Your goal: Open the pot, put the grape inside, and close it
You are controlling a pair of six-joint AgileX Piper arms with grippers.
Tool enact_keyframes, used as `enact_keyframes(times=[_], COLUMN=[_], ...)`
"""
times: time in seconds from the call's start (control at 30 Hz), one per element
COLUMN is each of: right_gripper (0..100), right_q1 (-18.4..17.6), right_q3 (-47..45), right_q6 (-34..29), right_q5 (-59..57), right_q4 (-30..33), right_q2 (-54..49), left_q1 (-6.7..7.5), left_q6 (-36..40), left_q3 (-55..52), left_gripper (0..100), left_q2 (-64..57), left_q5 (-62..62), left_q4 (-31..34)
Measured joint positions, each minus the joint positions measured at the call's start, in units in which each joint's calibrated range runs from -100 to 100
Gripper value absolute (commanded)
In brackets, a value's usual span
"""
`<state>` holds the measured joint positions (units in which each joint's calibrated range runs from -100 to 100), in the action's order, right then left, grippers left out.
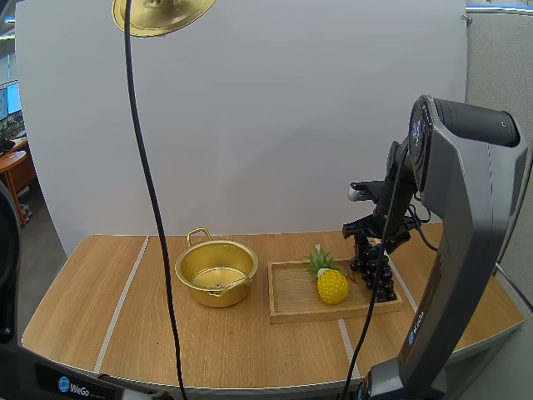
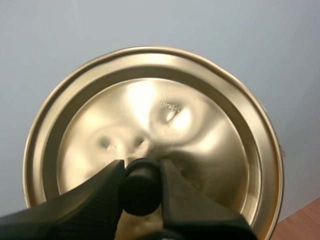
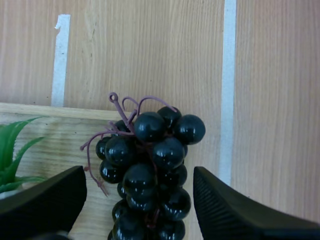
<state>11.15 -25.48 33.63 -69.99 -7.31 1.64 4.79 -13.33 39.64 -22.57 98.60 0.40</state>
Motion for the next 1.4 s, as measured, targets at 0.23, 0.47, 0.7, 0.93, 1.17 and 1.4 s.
enact_keyframes(times=[0.23,0.47,0.7,0.93,1.17,1.4], right_gripper=[100,100,100,100,100,100], right_q1=[0.0,0.0,0.0,0.0,0.1,0.1], right_q3=[0.0,-4.3,-6.8,-7.0,-7.0,-6.7], right_q6=[0.0,0.3,0.7,0.8,1.0,1.3], right_q5=[-1.8,-0.7,2.5,2.9,3.7,4.0], right_q4=[-0.3,-0.4,-0.4,-0.4,-0.4,-0.4], right_q2=[0.1,0.1,0.1,0.1,1.6,3.1], left_q1=[0.00,0.00,0.00,0.00,0.00,0.00], left_q6=[0.0,0.0,0.0,0.0,0.0,0.0], left_q3=[0.0,0.0,0.0,0.0,0.0,0.0], left_gripper=[0,0,0,0,0,0], left_q2=[0.0,0.0,0.0,0.0,0.0,0.0], left_q5=[0.0,0.0,0.0,0.0,0.0,0.0], left_q4=[0.0,0.0,0.0,0.0,0.0,0.0])
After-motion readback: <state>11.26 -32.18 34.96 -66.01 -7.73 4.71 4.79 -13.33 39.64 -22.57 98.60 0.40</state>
